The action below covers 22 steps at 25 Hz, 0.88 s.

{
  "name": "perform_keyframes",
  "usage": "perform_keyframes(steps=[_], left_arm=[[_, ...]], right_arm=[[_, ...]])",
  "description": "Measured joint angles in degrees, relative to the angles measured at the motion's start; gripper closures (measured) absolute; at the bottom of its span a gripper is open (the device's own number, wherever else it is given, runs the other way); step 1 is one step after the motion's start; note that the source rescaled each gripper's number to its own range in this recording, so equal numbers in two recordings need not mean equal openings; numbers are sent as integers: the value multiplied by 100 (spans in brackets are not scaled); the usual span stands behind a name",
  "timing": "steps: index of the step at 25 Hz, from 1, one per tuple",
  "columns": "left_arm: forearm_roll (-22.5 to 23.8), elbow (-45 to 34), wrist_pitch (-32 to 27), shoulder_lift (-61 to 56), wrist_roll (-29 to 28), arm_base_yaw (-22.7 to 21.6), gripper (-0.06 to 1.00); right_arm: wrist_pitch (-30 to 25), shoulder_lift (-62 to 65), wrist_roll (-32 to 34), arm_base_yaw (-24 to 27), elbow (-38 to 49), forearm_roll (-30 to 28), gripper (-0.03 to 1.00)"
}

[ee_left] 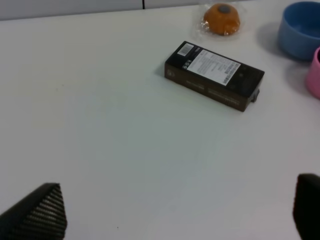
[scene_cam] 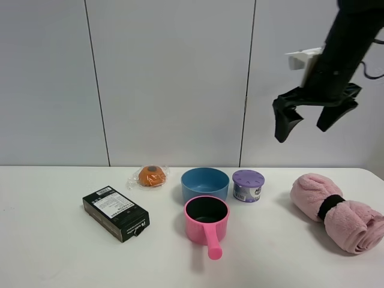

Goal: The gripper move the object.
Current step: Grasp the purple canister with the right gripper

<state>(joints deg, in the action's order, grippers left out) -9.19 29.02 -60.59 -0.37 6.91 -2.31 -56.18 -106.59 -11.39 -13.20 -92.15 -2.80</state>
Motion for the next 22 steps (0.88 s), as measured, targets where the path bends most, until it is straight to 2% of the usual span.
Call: perform_keyframes(steps=[4,7,10,13,16,19,22], left_arm=[[0,0,0,0,0,0,-6],[0,0,0,0,0,0,-6],[0,0,0,0,0,0,-6],[0,0,0,0,0,0,-6],[0,0,0,0,0,0,-6],[0,0,0,0,0,0,-6],[0,0,0,0,0,0,-6]], right_arm=[[-145,-890,24,-349,-1160,-97,-3],[-180,-1312,11,-520,-1640,-44,-3],[-260,-1570,-66,-556,-1703,47,-3],[-592,-1780,-165,-556,-1704,105,-3],[-802,-1865,-225,-564,-1704,469,-3],[-721,-1872,-255,-605,-1715,619,-3],[-553,-1916,-255,-611,-1734,480,-3]])
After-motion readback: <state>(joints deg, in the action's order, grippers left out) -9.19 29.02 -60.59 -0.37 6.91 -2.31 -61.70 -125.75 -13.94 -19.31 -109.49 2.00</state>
